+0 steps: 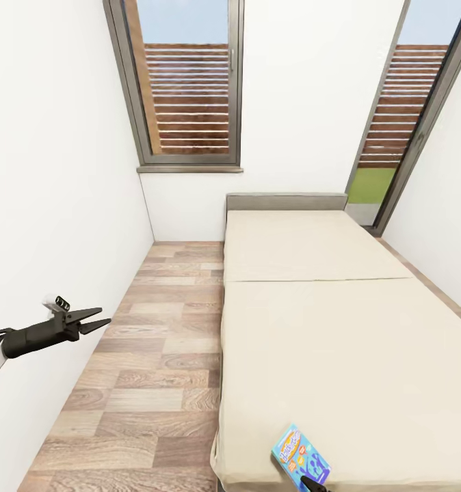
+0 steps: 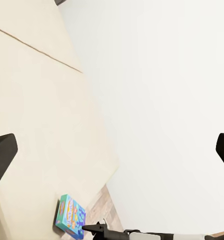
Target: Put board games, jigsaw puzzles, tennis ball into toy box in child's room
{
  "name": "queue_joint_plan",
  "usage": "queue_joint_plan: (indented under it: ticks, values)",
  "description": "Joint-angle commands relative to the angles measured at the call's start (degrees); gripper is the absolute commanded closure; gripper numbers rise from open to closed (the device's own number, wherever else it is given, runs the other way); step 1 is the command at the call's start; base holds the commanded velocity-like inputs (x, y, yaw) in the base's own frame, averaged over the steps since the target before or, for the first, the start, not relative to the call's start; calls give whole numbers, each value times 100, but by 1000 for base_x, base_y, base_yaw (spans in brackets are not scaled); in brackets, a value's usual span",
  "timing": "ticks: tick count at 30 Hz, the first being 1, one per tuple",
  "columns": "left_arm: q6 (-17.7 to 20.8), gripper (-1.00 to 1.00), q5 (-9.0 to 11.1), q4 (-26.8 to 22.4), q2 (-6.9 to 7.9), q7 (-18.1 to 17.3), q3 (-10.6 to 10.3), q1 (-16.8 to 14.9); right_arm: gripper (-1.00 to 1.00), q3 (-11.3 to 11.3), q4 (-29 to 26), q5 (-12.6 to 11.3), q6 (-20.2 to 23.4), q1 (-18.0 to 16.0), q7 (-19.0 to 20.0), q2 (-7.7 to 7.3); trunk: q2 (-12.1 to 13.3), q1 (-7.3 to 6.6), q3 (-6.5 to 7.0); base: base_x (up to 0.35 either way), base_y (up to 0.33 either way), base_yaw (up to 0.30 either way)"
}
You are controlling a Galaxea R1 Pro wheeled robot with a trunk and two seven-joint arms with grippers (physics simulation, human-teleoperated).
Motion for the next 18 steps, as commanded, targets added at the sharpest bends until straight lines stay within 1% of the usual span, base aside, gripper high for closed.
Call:
queue_joint_plan:
  ticks: [1,7,12,18]
  values:
    - [61,-100,6,0,2,-21,-7,-3,-100,-9,1,-41,49,-3,5,0,-2,0,-5,1,0,0]
    - [61,-100,6,0,1,-21,-9,-3,-100,-10,1,-38,49,-1,2,0,-2,0,-5,14,0,0]
    - [61,-100,6,0,2,-21,-8,-3,-100,-10,1,-39,49,-2,1,0,-2,0,-5,139,0,0]
    - [42,-100,6,0,5,-21,-10,-3,-100,-10,1,-40,49,-3,1,0,-2,0,-5,47,0,0]
